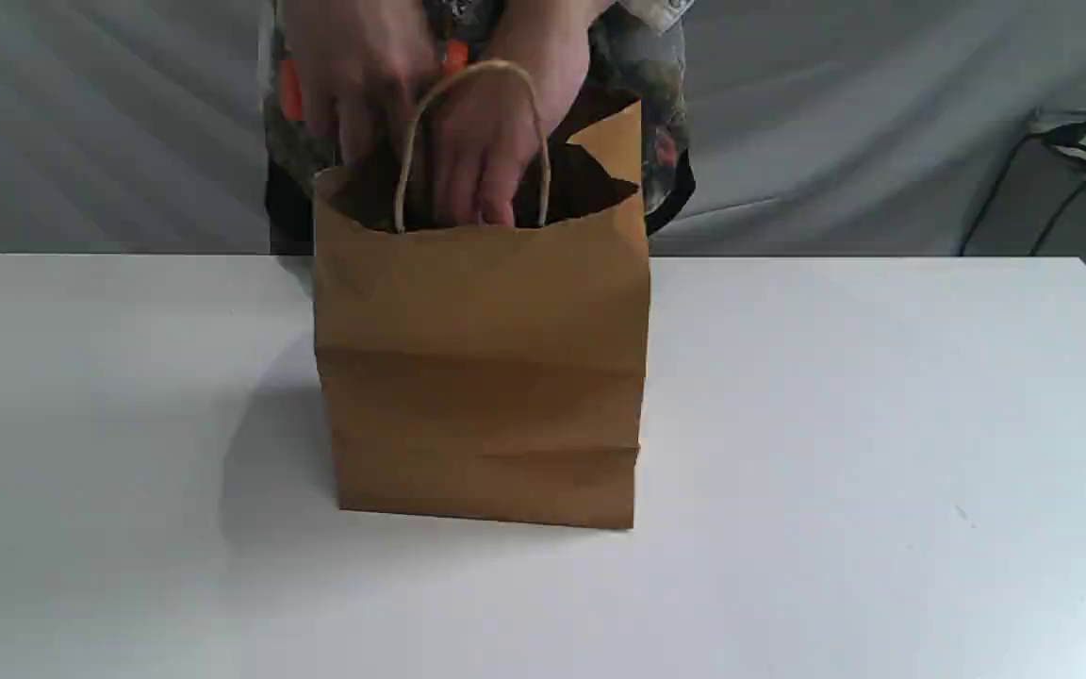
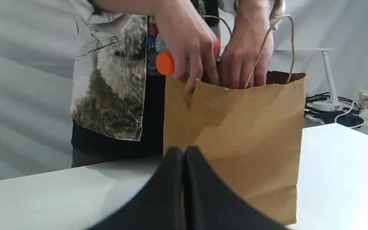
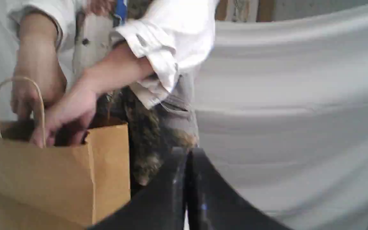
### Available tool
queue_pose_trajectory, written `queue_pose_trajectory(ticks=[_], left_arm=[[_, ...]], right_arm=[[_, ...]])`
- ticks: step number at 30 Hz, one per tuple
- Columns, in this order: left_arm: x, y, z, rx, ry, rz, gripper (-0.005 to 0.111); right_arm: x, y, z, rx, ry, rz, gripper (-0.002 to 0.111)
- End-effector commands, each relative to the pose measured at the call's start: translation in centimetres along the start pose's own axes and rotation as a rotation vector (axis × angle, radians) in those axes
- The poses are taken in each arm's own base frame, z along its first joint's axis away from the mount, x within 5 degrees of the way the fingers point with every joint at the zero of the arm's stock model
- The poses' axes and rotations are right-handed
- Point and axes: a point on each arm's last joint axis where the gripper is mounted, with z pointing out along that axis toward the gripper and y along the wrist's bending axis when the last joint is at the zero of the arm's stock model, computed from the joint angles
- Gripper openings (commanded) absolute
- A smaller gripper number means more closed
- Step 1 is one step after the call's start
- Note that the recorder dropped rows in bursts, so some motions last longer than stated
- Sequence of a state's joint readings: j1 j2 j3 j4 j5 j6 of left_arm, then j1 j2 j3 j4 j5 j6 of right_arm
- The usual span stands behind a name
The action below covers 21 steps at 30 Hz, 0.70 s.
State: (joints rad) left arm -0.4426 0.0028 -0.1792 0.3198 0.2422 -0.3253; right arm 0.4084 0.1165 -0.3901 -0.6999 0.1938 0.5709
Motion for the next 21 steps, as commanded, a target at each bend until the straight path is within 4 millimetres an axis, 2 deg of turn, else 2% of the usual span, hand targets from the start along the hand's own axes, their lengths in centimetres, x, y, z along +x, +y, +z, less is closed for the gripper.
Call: queue_pose_trajectory(ticks=[1,21], left_arm=[[0.02,0.01,-0.02,-0.002,-0.003,-0.01,0.0],[0.01,0.01,-0.02,-0.002,-0.004,-0.01,0.0]], right_arm=[[-0.46,0.41,0.07,-0.043,-0.06,-0.001,0.0],[-1.03,0.79,-0.01,-0.086,-0.123,0.01,0.0]])
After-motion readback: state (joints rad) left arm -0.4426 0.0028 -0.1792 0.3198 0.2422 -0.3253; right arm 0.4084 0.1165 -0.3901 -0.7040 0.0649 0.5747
